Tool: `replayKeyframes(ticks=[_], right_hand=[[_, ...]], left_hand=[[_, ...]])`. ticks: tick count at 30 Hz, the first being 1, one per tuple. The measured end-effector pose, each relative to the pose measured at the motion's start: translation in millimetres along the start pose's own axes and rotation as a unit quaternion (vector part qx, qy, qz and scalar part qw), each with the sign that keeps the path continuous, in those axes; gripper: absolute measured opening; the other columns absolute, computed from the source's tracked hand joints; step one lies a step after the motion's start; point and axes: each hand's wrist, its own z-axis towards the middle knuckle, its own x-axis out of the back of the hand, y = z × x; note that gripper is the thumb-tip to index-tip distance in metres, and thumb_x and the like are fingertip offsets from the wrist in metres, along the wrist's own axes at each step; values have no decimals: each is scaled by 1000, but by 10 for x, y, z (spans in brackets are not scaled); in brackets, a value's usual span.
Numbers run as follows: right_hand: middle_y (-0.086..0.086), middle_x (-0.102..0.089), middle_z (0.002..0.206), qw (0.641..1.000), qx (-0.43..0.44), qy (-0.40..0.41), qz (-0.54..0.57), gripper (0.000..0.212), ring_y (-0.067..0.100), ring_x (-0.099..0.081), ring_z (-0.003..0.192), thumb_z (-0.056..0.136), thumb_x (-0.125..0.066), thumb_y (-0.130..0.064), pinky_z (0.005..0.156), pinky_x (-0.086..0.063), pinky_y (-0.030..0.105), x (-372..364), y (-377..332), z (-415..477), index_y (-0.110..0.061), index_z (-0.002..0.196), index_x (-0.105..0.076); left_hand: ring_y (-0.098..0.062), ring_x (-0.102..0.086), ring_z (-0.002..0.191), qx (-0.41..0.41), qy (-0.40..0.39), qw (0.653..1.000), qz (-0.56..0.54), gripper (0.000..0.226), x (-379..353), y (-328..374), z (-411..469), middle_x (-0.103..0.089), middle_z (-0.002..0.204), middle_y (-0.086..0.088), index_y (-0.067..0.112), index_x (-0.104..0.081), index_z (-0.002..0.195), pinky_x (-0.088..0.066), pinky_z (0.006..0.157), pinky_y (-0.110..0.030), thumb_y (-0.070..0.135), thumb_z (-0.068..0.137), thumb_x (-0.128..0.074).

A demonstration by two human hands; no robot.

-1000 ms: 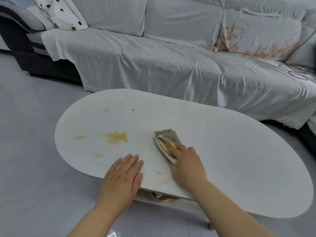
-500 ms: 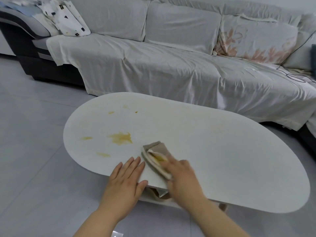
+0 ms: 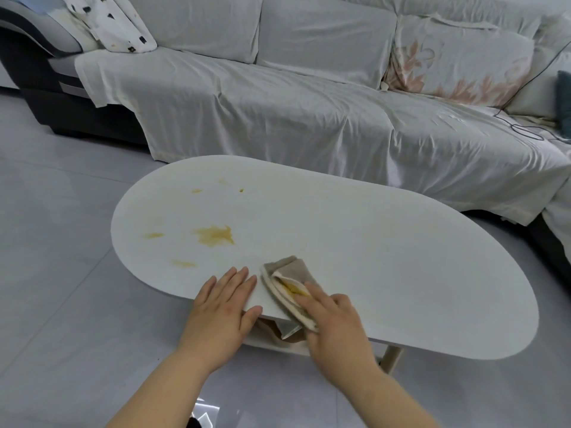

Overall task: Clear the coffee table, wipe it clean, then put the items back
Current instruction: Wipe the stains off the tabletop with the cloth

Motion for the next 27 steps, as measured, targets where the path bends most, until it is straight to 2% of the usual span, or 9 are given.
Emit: replayKeyframes(ticks=[5,10,13,15,17,18,20,23,27], right_hand=[[-10,-28,151,989,-138,44,-28,48,23,-41,107,87,-42,-13,94,-35,28,217,241,-29,-27,132,-40],[-6,-28,151,1000,-15,2,1,56,26,-38,110,79,-45,-11,94,-34,33,-72,-229,-75,-27,132,-41],[-10,-27,151,1000,0,-14,-14,55,24,-39,110,79,-45,-9,96,-34,30,21,-26,-9,-29,131,-43],[-7,-37,147,998,-56,5,-40,52,27,-43,106,79,-46,-6,93,-37,30,190,306,80,-26,127,-49],[1,-46,139,985,-157,26,-64,46,30,-45,106,83,-44,-5,91,-39,33,391,641,190,-21,127,-49],[5,-47,138,976,-204,37,-63,45,33,-44,107,86,-42,-7,91,-39,34,469,744,252,-18,128,-47],[8,-43,140,963,-258,49,-58,44,35,-41,110,88,-39,-9,93,-37,37,489,767,412,-14,132,-43],[8,-43,139,977,-194,47,-76,42,34,-43,108,86,-40,-8,91,-37,36,266,417,677,-14,128,-46],[-1,-40,143,999,6,12,-43,44,28,-42,109,83,-42,-10,94,-34,32,-95,-145,924,-19,126,-48]], left_hand=[[-5,5,142,-19,23,1000,6,78,-37,-7,-5,-2,156,11,28,-8,142,19,102,-18,56,72,9],[-7,1,143,-11,8,1000,12,119,3,3,-13,-6,155,9,26,-13,142,17,103,-19,72,45,38],[-3,3,142,-24,33,999,3,96,-22,-12,-13,-5,155,11,29,-13,142,18,103,-17,69,61,22],[2,10,137,-29,43,999,-11,66,-36,-12,-10,-4,155,12,30,-13,142,18,102,-17,58,82,-2],[5,13,131,-37,40,998,-23,55,-29,-4,-16,-7,155,11,29,-16,141,18,103,-16,50,90,-18],[2,8,134,-37,46,998,-30,59,-11,1,-12,-12,154,9,27,-22,141,16,103,-16,52,87,-18],[-15,-25,137,-16,25,999,-41,67,63,21,-20,-38,145,1,20,-44,132,8,104,-16,52,78,-19],[-23,-64,106,-24,-5,1000,5,51,167,54,-7,-69,114,-2,16,-68,105,-5,100,-19,42,75,-35],[-24,-57,116,-19,-13,998,-58,52,162,-13,5,-65,120,-2,17,-67,106,-3,102,-17,45,75,-36]])
